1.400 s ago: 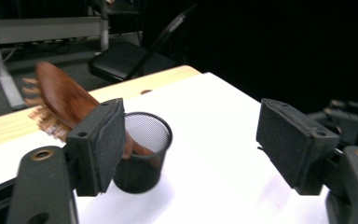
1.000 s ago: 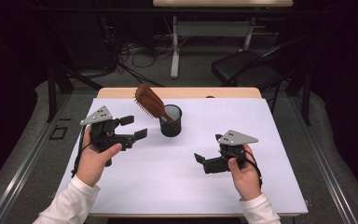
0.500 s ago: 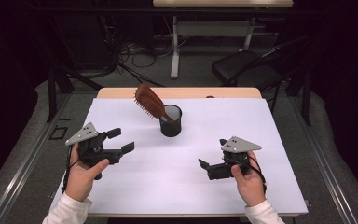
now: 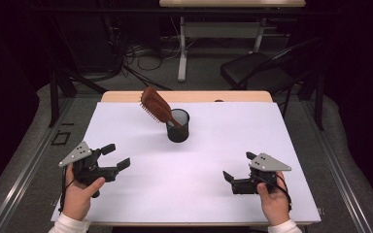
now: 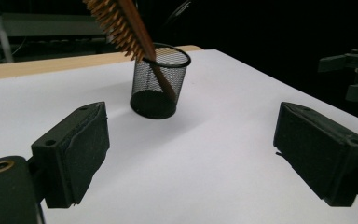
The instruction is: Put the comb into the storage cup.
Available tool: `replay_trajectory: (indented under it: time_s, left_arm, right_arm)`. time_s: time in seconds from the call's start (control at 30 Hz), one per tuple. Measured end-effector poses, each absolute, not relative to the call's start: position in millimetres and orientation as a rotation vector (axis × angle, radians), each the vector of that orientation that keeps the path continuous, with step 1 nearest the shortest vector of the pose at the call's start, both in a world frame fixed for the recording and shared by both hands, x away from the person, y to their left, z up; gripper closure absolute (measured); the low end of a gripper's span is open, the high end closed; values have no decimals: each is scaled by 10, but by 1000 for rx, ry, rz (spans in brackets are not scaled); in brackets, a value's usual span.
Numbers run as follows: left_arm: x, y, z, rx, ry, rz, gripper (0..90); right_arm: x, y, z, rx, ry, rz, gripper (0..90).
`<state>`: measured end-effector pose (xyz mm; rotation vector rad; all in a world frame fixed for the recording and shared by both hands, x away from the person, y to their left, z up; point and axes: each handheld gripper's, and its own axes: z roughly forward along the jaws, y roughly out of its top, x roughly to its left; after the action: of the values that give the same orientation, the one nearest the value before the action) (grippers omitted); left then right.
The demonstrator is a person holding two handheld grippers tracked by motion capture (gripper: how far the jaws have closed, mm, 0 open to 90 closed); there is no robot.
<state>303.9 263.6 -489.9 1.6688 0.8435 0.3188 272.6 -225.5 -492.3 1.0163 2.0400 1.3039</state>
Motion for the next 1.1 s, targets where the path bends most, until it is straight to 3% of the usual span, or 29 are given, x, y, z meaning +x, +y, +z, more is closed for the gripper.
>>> replay_trajectory:
  time_s: [0.33,0.57,1.1]
  left_arm:
    - [3031,2732,-5089,1655,859,328,108]
    - [3041,2762,-5169,1656,826,317,34]
    - [3083,2803,-5336,1709,809,354,6]
  right_arm:
    - [2709,-2427,-5091,1086,1992,1304,0]
    - [2719,-2499,-5195,1116,1957,1304,0]
    - [2783,-2738,-5407,1237,1891,1285,0]
